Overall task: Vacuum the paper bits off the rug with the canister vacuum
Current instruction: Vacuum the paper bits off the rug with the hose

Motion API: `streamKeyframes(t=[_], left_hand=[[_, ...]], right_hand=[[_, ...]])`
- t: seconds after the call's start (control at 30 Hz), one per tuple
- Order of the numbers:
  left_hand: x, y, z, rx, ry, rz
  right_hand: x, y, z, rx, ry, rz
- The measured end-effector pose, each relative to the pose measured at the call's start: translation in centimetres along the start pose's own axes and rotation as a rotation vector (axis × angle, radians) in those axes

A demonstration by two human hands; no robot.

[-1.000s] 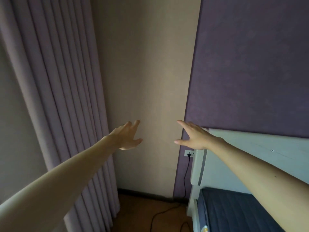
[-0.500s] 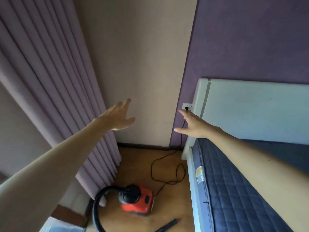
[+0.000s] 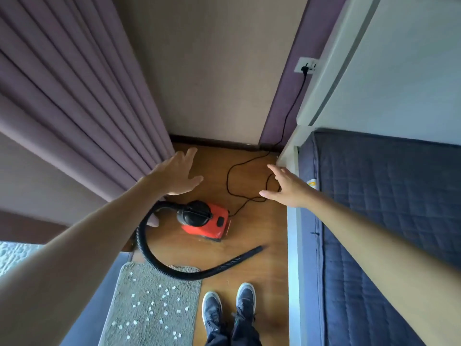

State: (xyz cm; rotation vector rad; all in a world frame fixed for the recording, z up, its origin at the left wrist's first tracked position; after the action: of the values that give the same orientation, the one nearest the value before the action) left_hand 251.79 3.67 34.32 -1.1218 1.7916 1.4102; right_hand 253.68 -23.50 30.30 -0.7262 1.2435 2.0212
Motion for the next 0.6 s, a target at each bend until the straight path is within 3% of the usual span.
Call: streamKeyframes(t=[0.17,0.6], left_hand=[[10.4,-3.4,1.0,-0.002,-0.074,0.099],[40.5,-6.7,4.0,0.014,-0.156,0.41]], right_hand=[[9.4,-3.7,-5.3,0.067,-0.099,0.139],[30.9,-11.2,-17.4,0.155,-0.112,0.145]])
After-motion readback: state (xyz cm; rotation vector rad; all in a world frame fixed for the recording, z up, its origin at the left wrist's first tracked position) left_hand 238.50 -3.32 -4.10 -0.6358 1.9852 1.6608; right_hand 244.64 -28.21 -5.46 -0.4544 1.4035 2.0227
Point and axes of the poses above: each hand's wrist, its own y-axis away from the middle knuckle, its own x-axis out of the palm, z = x × y, the point moved 10 cm from there along -y, towards the middle knuckle, and after that the axes turned 4 degrees about z, right-handed, at the moved point
